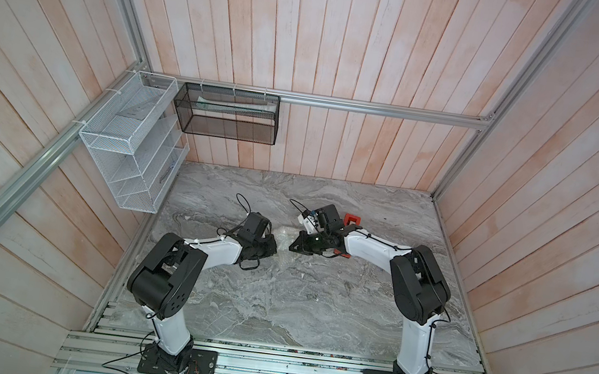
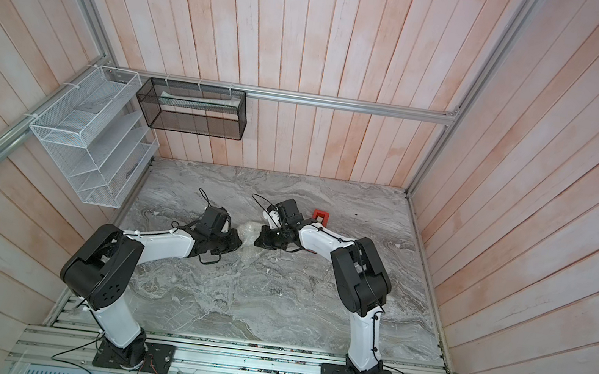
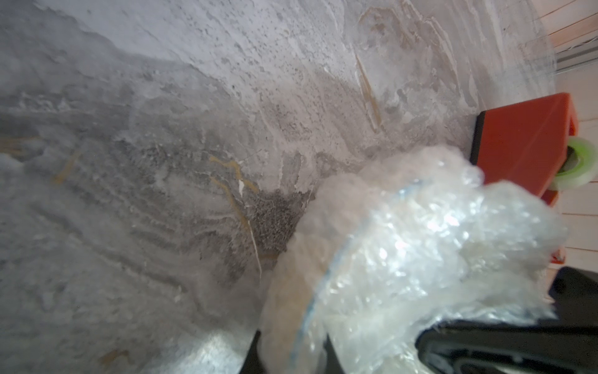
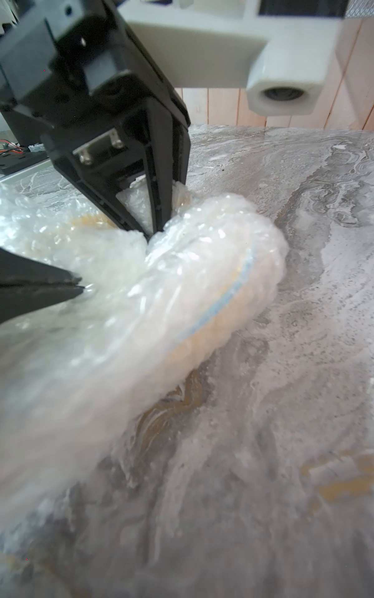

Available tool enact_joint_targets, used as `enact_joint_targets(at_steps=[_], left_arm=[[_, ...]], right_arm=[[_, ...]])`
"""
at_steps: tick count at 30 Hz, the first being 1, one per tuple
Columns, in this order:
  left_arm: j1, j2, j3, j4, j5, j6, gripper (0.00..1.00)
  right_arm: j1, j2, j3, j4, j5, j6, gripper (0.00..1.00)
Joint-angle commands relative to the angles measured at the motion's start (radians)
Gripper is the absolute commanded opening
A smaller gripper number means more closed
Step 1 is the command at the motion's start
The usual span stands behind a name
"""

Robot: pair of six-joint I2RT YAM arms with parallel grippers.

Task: Wrap bowls in bubble wrap
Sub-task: Stick the tape on the bubble wrap.

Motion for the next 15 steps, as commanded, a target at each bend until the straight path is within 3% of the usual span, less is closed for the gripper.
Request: enact_joint_targets(at_steps=[1,9,15], left_arm=[[0.001,0.001,0.003,0.007,-0.003,0.012,0.13],[0.001,-0.002,0.003,0.007,-0.005,0.013,0.13],[0.000,-0.004,0.004,0.003,-0.008,0.014,0.13]], right_arm=[[0.005,0.023,-0.021,-0.048,0.013,-0.003,0.00],[-0.006,0.069,-0.057,-0.132,0.159,0.000,0.00],[-0.034,0.114,-0.071,-0.133,0.161,0.012,0.00]])
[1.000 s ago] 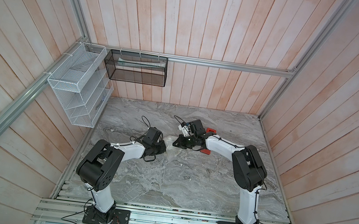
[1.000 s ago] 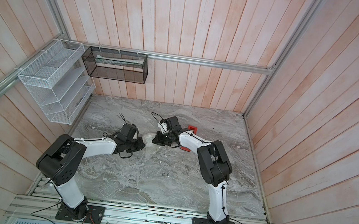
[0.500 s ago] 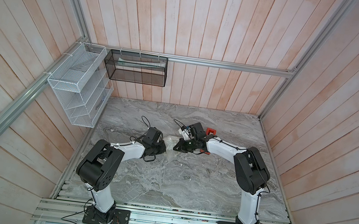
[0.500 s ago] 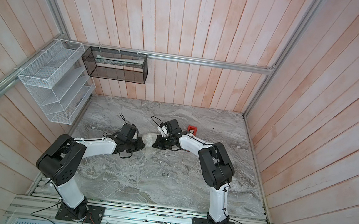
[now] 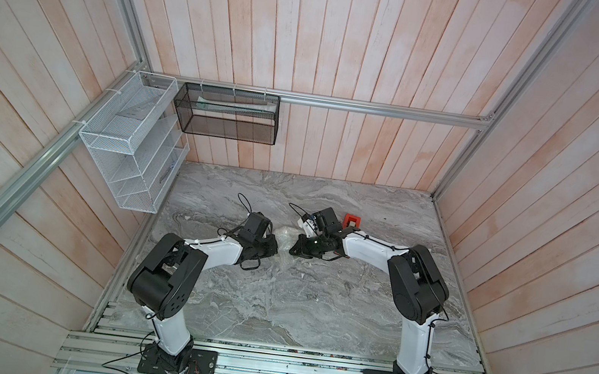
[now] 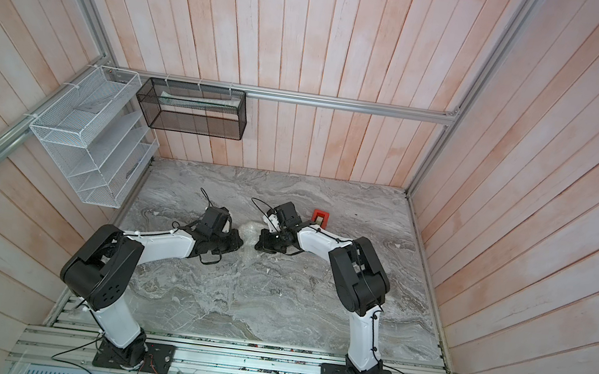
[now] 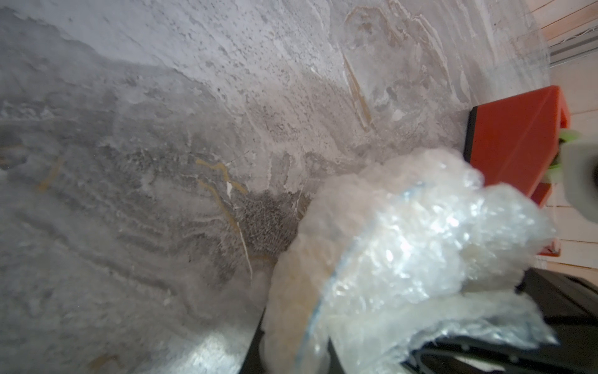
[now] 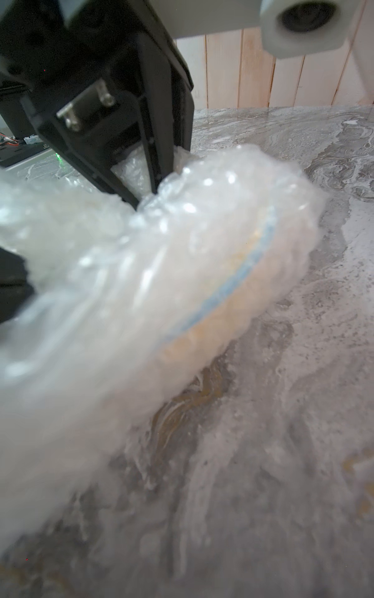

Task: Wrap bowls in bubble wrap
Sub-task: Stick the tape on the bubble wrap.

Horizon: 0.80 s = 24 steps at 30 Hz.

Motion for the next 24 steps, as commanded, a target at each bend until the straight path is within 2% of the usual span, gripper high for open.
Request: enact_joint_targets(at_steps=[1,10,18,24], left_arm=[[0.005,-0.004,0.004,-0.010,-0.008,-0.001,0.13],[0.013,-0.005,-0.004,-0.019,-0.017,0.003,0.13],[0.017,0.008,0.004,-0.025,-0.024,0.000,0.13],[0.017,0.016,0.017,-0.032,-0.028,-0.001,0.13]], right_arm=[[-0.040,0.096,-0.064,-0.135,0.128,-0.007,0.00],[-0.068,0.075,-0.123,-0.119,0.128,-0.007,0.00],[-0.093,-0.001,-0.146,-0.156,0.129,-0.034,0.00],[-0.101,-0.062,-0.116,-0.133,0.019,-0.041,0.00]])
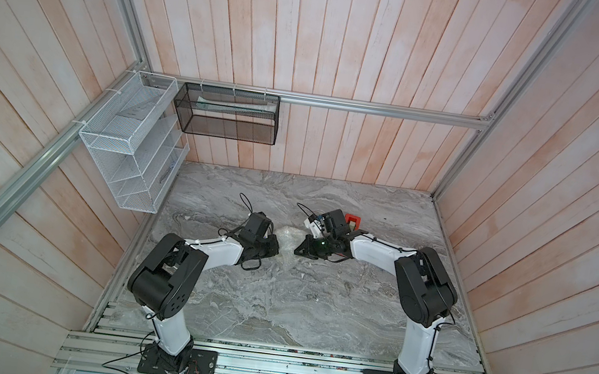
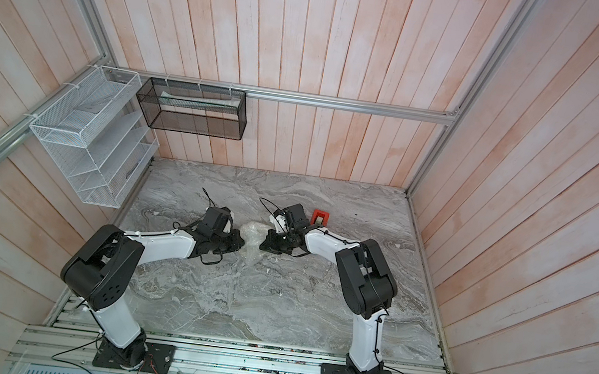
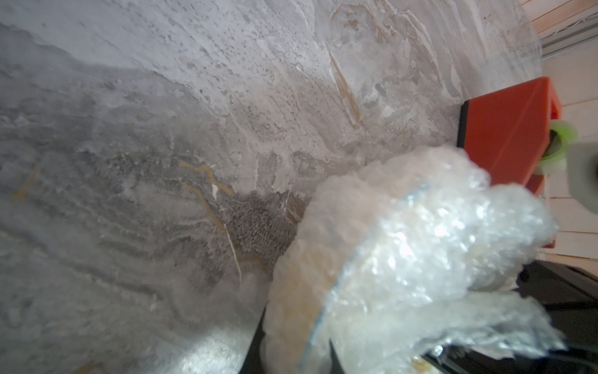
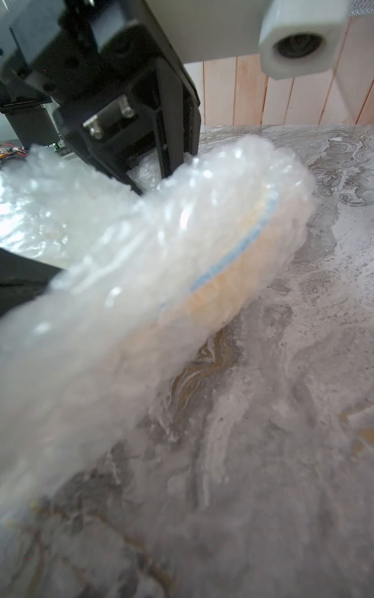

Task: Wrap bowls in bubble wrap
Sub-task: Stick the tape on the bubble wrap, then move the bubble-wrapped bowl to the center of the board.

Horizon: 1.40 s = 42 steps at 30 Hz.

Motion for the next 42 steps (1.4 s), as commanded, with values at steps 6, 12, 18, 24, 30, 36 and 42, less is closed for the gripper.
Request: enact_joint_targets(at_steps=[6,12,18,24,30,36,42], left_arm=[[0.046,0.022,0.026,-0.050,-0.020,-0.032,0.13],[0.101,0.031,0.068,-0.083,-0.014,-0.017,0.14],[0.161,0.059,0.171,-0.137,-0.015,0.015,0.24],[0.201,0.094,0.255,-0.199,-0.020,0.029,0.36],[0.220,0.102,0.242,-0.174,0.015,0.022,0.42],[0.220,0.032,0.172,-0.072,0.036,-0.007,0.50],[0.220,-0.034,0.137,-0.033,-0.006,-0.018,0.58]], right_arm=[[-0.093,-0.064,0.024,-0.159,0.007,-0.023,0.03],[-0.159,-0.119,0.030,-0.099,-0.036,-0.030,0.15],[-0.235,-0.154,-0.030,-0.022,-0.035,-0.060,0.22],[-0.299,-0.187,-0.090,0.015,-0.029,-0.076,0.24],[-0.320,-0.216,-0.126,0.021,-0.031,-0.088,0.25],[-0.320,-0.240,-0.154,0.042,-0.043,-0.086,0.27],[-0.319,-0.249,-0.159,0.045,-0.058,-0.084,0.30]])
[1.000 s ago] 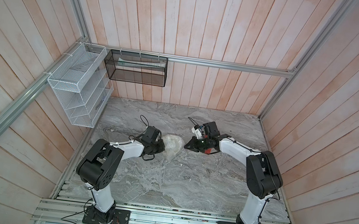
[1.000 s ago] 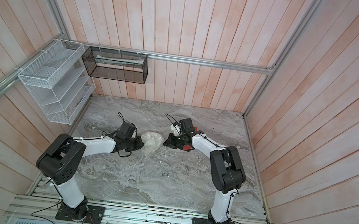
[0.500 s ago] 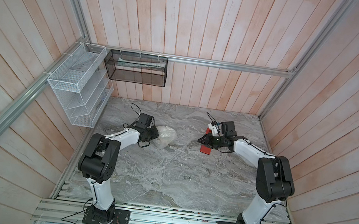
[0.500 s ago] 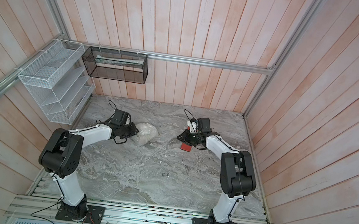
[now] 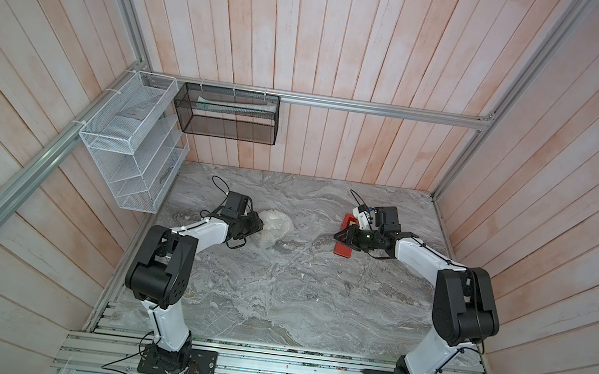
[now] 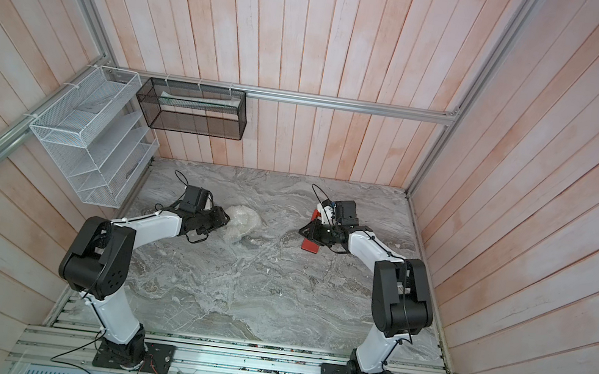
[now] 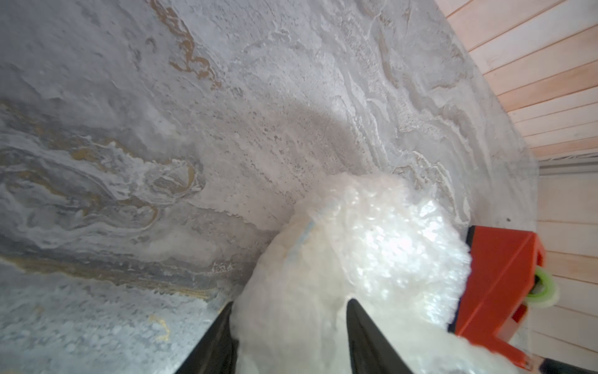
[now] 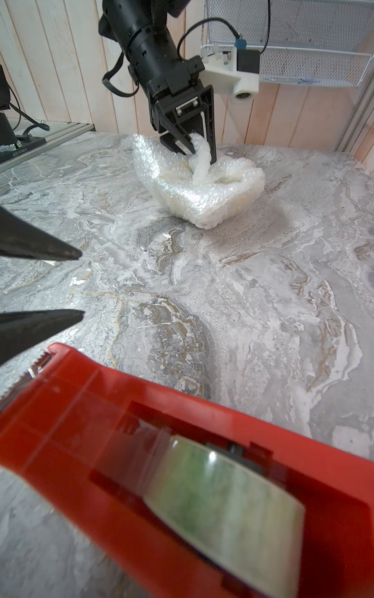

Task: Wrap bowls in bubble wrap
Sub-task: Move the bubble-wrapped bowl to the center of the board, then reset both arms

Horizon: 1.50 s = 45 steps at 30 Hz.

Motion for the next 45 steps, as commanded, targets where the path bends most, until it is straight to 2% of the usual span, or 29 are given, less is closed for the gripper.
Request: enact_joint_targets(at_steps=[1,4,10,14,17,19,22,26,28,33,35,38,42,45], left_arm=[[0.000,-0.061,-0.015,0.059,-0.032,-0.002,0.59],[0.001,-0.081,-0.022,0.063,-0.059,-0.003,0.65],[0.016,-0.127,-0.041,0.070,-0.107,0.005,0.67],[0.059,-0.193,-0.070,0.054,-0.135,0.029,0.72],[0.116,-0.283,-0.114,0.032,-0.173,0.057,0.85],[0.161,-0.361,-0.161,0.031,-0.208,0.083,1.00],[0.220,-0.455,-0.220,0.037,-0.264,0.134,1.00],[0.267,-0.529,-0.301,0.093,-0.400,0.158,1.00],[0.270,-0.559,-0.359,0.161,-0.472,0.183,1.00],[0.276,-0.570,-0.500,0.363,-0.520,0.219,1.00],[0.276,-0.558,-0.564,0.480,-0.527,0.241,1.00],[0.276,-0.536,-0.644,0.638,-0.514,0.296,1.00],[0.275,-0.541,-0.678,0.692,-0.476,0.376,1.00],[0.275,-0.532,-0.735,0.797,-0.465,0.458,1.00]], right_arm=[[0.002,-0.030,-0.014,0.018,-0.016,-0.011,0.30],[0.003,-0.040,-0.024,0.020,-0.016,-0.012,0.32],[0.003,-0.086,-0.052,0.026,0.032,-0.020,0.37],[0.000,-0.141,-0.081,0.034,0.131,-0.022,0.41],[-0.006,-0.203,-0.126,0.066,0.250,-0.016,0.48],[-0.015,-0.261,-0.180,0.114,0.361,-0.005,0.63],[-0.041,-0.338,-0.268,0.202,0.518,0.024,0.98],[-0.099,-0.401,-0.337,0.270,0.632,0.004,0.98],[-0.110,-0.449,-0.389,0.338,0.726,-0.027,0.98],[-0.124,-0.566,-0.567,0.587,0.988,-0.124,0.98],[-0.143,-0.583,-0.601,0.617,1.041,-0.169,0.98],[-0.192,-0.591,-0.641,0.642,1.043,-0.190,0.98],[-0.205,-0.581,-0.704,0.721,1.050,-0.265,0.98],[-0.228,-0.552,-0.756,0.823,1.040,-0.300,0.98]])
